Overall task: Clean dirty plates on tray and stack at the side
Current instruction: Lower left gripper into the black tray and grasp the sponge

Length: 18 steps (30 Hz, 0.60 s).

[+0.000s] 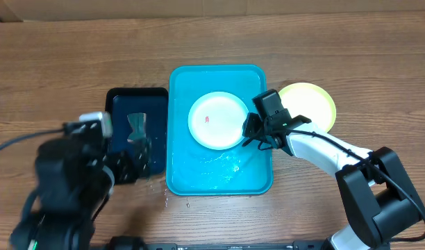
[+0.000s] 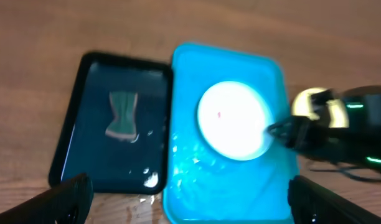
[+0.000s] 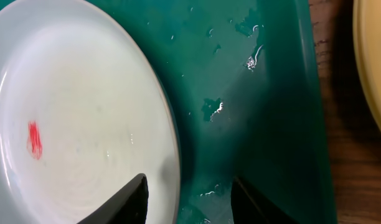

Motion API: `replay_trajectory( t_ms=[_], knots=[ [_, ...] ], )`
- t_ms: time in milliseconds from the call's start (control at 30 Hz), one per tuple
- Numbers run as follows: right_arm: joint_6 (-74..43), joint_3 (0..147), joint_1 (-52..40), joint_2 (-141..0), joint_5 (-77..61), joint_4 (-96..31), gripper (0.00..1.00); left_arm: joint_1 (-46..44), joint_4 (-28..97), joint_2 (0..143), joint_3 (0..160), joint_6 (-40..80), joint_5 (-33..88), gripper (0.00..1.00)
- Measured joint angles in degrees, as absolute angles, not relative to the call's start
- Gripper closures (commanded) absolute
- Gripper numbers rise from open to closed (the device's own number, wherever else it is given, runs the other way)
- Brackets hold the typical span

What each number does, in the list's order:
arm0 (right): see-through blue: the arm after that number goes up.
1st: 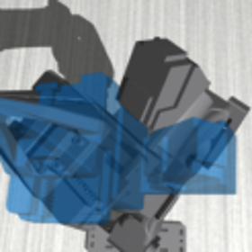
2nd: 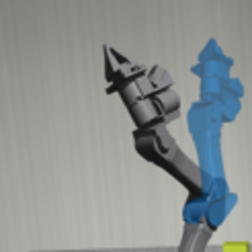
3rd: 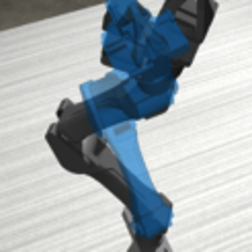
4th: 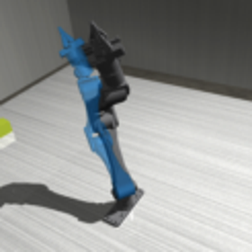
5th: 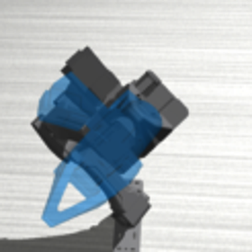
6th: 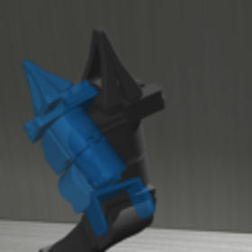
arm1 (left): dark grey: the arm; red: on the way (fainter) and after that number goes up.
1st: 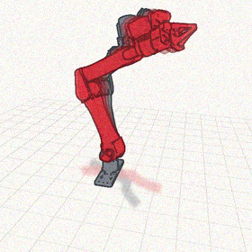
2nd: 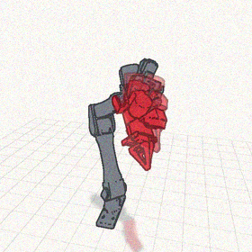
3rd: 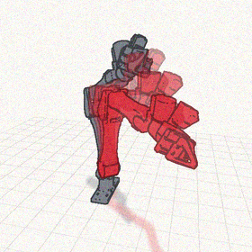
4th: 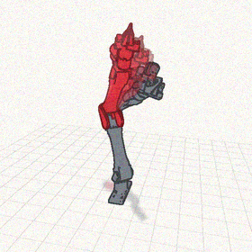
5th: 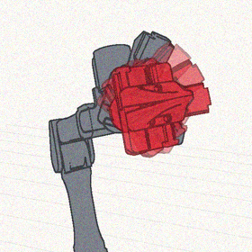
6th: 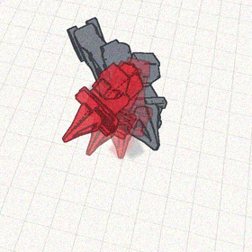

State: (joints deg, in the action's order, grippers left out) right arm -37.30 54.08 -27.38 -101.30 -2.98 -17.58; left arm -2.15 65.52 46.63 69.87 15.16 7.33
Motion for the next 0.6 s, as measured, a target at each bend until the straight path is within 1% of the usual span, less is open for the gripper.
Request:
replay_trajectory(
  t_ms=[33,67,100,133,167,200,300,467,600],
  knots=[
    [-37.3,54.1,-27.4,-101.3,-3.0,-17.6,0.56,-2.2,64.1,48.1,68.3,15.3,6.8,0.14],
    [-37.3,54.1,-27.4,-101.3,-3.0,-17.6,0.56,-2.2,62.6,49.7,66.8,15.6,6.4,0.36],
    [-37.3,54.1,-27.4,-101.3,-3.0,-17.6,0.56,-2.2,61.2,51.7,65.6,15.9,6.0,0.53],
    [-37.3,54.1,-27.4,-101.3,-3.0,-17.6,0.56,-2.2,60.1,53.5,64.8,16.3,5.7,0.64],
    [-37.3,54.1,-27.4,-101.3,-3.0,-17.6,0.56,-2.2,59.0,56.1,64.2,16.4,5.3,0.71],
    [-37.3,54.1,-27.4,-101.3,-3.0,-17.6,0.56,-2.2,57.8,59.3,63.7,16.4,5.0,0.69],
    [-37.3,54.1,-27.4,-101.3,-3.0,-17.6,0.56,-2.2,55.2,66.2,63.5,16.7,3.5,0.56],
    [-37.3,54.1,-27.4,-101.3,-3.0,-17.6,0.56,-2.2,54.0,79.7,63.5,16.6,-0.2,0.55],
    [-37.3,54.1,-27.4,-101.3,-3.0,-17.6,0.56,-2.2,52.0,88.6,63.4,16.1,-1.7,0.52]
  ],
)
